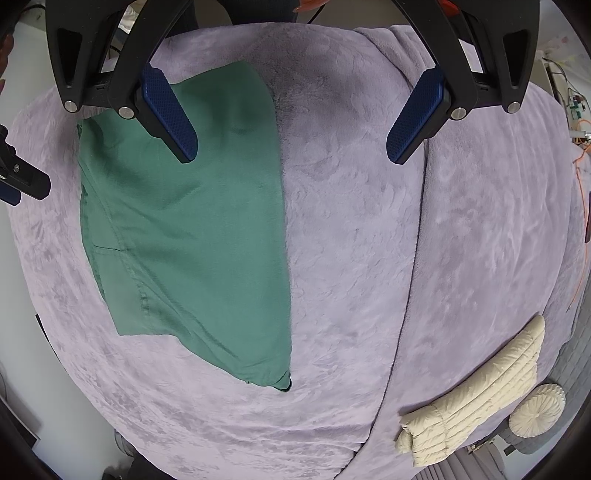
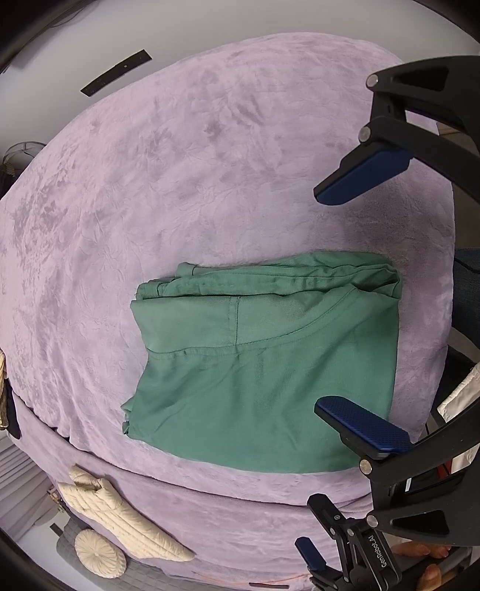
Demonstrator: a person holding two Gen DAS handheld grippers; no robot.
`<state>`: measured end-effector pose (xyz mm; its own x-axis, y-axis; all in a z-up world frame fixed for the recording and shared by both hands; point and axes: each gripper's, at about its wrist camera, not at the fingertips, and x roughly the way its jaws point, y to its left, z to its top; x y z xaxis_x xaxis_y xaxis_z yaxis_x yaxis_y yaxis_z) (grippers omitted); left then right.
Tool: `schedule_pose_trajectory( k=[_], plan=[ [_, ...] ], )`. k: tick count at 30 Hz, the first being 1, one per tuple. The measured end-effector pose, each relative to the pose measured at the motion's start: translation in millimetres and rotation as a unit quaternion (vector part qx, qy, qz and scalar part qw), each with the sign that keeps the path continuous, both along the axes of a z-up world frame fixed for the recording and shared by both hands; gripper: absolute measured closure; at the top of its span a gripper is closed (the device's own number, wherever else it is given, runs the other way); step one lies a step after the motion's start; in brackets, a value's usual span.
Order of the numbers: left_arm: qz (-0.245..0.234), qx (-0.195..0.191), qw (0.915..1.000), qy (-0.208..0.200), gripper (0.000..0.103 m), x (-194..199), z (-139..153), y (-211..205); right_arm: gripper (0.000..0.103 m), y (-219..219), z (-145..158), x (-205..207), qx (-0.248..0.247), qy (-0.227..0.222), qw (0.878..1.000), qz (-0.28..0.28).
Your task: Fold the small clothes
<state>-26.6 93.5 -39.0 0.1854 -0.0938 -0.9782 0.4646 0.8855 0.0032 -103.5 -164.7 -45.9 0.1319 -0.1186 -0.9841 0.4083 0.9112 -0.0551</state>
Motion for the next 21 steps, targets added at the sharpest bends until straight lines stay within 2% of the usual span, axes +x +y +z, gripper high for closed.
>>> schedule_pose_trajectory(
  k=[21],
  plan=[
    [-0.001,0.002,1.0000,0.000,0.000,0.8,0.9,-0.6,0.000,0.3,0.0,0.7,0.000,0.000,1.000,0.001]
  ],
)
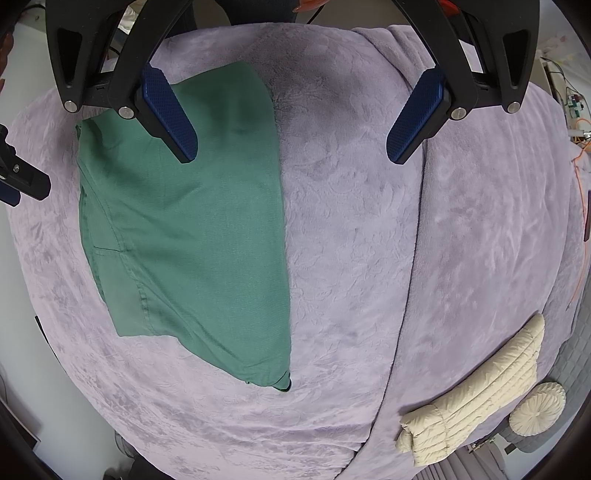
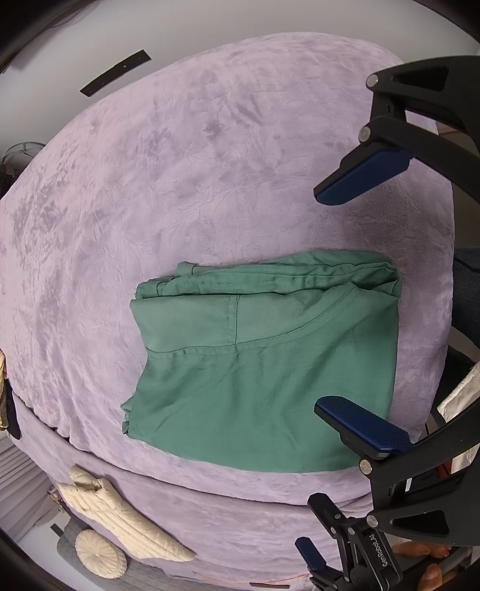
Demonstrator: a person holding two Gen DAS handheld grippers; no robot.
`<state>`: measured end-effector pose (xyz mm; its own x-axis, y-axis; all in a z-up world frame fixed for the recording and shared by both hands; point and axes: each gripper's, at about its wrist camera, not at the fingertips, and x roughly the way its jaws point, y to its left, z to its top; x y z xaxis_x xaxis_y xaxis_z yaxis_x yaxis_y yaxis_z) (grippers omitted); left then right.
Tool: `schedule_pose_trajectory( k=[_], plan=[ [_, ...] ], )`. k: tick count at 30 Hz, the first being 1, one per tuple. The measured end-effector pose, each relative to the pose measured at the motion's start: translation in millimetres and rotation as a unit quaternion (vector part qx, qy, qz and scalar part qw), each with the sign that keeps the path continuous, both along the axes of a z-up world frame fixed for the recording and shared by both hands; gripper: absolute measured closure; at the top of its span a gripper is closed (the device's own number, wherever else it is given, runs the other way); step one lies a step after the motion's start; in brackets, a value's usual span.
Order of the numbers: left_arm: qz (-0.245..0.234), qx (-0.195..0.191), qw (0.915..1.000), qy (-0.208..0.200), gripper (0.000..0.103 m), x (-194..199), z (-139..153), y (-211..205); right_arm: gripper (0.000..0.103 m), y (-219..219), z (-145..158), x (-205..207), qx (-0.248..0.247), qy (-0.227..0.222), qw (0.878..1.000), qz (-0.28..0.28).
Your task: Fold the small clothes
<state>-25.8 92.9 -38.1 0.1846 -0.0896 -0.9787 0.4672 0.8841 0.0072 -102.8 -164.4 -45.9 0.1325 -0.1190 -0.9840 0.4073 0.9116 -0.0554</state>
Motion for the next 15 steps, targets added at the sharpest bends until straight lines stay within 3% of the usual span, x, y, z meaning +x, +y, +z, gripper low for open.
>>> schedule_pose_trajectory(
  k=[15],
  plan=[
    [0.000,0.000,1.0000,0.001,0.000,1.9,-0.9,0.6,0.000,1.6,-0.5,1.9,0.000,0.000,1.000,-0.002]
  ],
)
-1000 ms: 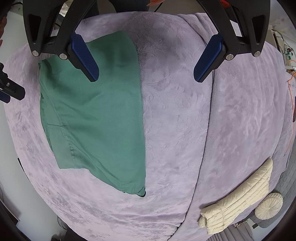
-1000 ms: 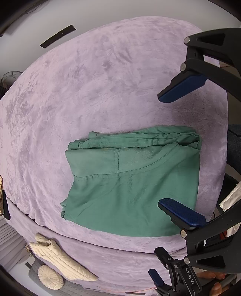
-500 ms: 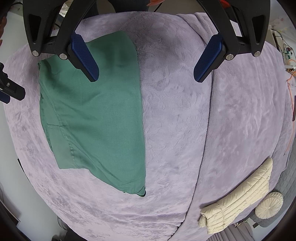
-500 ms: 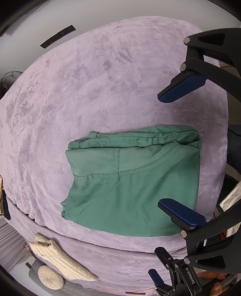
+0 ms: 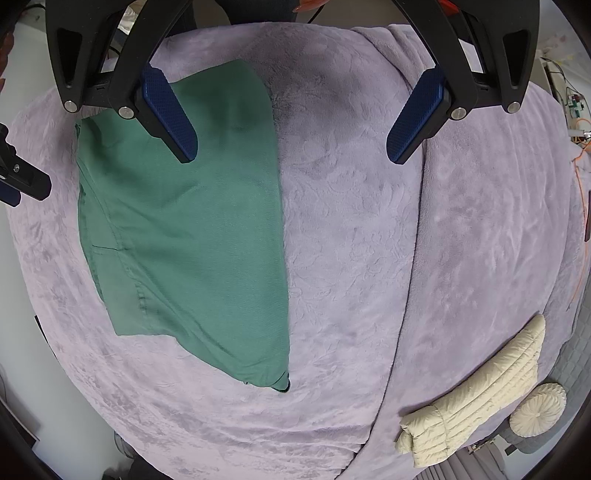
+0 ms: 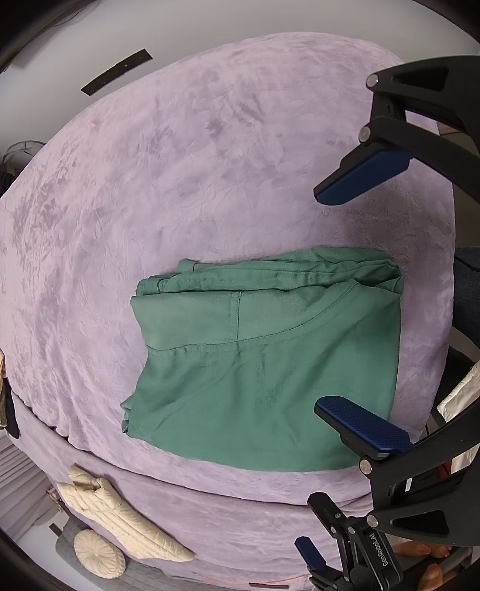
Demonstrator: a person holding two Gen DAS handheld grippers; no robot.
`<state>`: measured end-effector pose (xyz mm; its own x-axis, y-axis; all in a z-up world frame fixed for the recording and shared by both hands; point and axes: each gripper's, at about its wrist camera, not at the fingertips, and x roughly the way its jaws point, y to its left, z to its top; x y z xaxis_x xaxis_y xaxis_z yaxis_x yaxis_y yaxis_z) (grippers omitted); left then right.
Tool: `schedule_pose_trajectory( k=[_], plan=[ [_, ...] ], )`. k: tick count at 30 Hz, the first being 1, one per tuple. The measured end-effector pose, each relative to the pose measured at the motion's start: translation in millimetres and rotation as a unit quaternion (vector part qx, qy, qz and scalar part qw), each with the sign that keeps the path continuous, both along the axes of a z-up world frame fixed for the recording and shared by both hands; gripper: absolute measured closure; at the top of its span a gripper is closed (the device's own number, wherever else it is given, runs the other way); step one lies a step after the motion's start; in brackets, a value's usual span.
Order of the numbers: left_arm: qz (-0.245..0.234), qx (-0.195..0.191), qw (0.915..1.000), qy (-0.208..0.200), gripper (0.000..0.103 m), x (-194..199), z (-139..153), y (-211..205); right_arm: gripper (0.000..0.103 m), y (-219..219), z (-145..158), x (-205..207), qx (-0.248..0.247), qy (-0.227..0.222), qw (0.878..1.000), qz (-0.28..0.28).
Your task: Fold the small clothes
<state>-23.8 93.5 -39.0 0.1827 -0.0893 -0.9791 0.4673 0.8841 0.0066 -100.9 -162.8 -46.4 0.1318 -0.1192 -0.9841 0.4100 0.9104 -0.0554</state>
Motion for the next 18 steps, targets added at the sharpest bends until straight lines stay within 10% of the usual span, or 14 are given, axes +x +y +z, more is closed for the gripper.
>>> schedule_pose_trajectory(
  k=[18],
  plan=[
    [0.009,0.014,0.9999,0.002,0.000,6.9,-6.5,3.6,0.000,-0.9,-3.6,5.8,0.003,0.007,1.000,0.003]
  ],
)
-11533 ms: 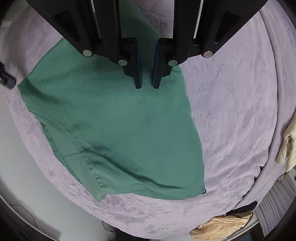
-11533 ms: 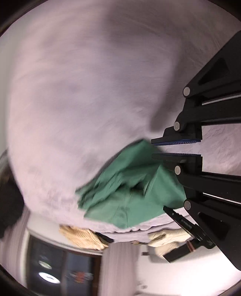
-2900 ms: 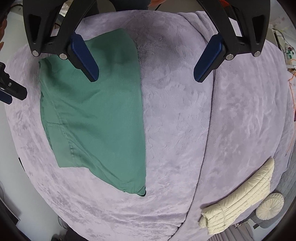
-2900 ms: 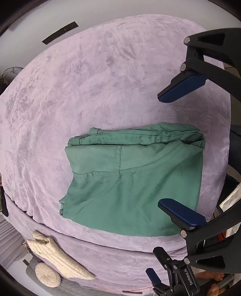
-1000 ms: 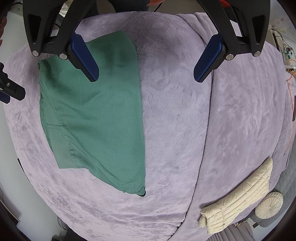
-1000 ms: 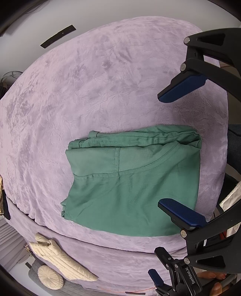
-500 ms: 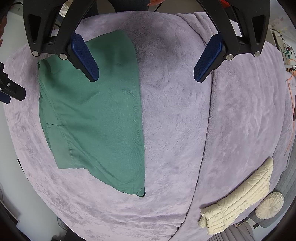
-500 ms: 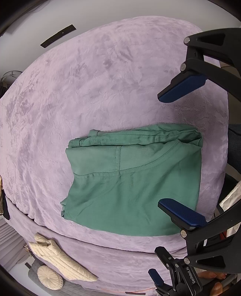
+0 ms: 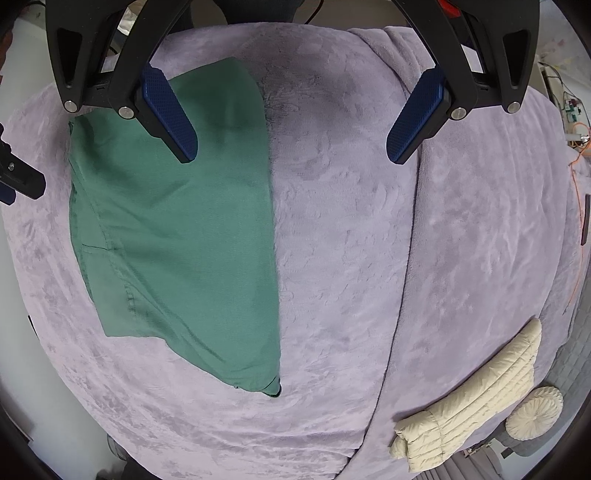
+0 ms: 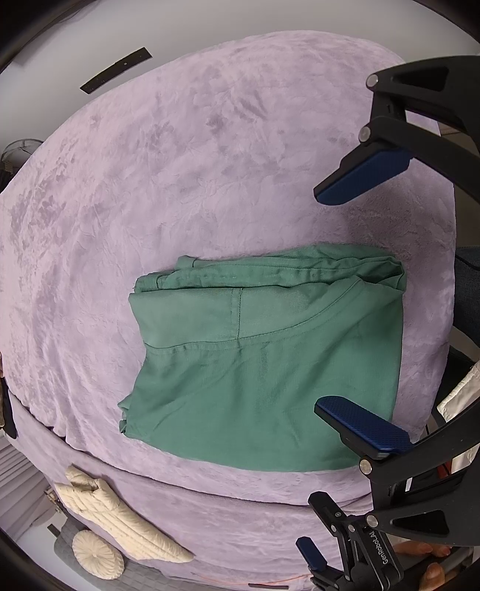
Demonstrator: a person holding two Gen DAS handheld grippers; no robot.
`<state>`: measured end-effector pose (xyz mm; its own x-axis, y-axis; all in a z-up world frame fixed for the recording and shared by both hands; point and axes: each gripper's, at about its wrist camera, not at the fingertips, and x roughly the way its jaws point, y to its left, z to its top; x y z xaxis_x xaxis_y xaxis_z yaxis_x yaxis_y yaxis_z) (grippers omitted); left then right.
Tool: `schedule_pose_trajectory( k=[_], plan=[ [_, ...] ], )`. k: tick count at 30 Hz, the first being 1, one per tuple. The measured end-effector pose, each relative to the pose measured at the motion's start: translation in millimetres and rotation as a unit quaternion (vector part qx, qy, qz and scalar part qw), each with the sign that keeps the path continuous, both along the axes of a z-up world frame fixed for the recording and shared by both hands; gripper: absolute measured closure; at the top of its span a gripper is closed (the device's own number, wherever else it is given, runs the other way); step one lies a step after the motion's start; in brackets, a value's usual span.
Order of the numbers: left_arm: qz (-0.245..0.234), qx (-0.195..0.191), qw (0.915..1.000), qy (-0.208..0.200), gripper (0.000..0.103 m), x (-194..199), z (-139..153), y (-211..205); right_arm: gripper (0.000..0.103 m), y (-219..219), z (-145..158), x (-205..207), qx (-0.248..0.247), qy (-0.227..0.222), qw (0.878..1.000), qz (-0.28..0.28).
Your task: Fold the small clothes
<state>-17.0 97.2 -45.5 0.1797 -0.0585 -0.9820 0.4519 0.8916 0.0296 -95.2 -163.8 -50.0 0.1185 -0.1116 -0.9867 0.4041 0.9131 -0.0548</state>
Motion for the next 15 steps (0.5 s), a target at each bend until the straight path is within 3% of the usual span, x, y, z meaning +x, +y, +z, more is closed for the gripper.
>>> schedule_pose_trajectory(
  k=[15],
  plan=[
    [-0.002,-0.011,0.9999,-0.007,0.000,-0.9,3.8,-3.8,0.000,-0.3,-5.8,3.5,0.006,0.008,1.000,0.002]
  ],
)
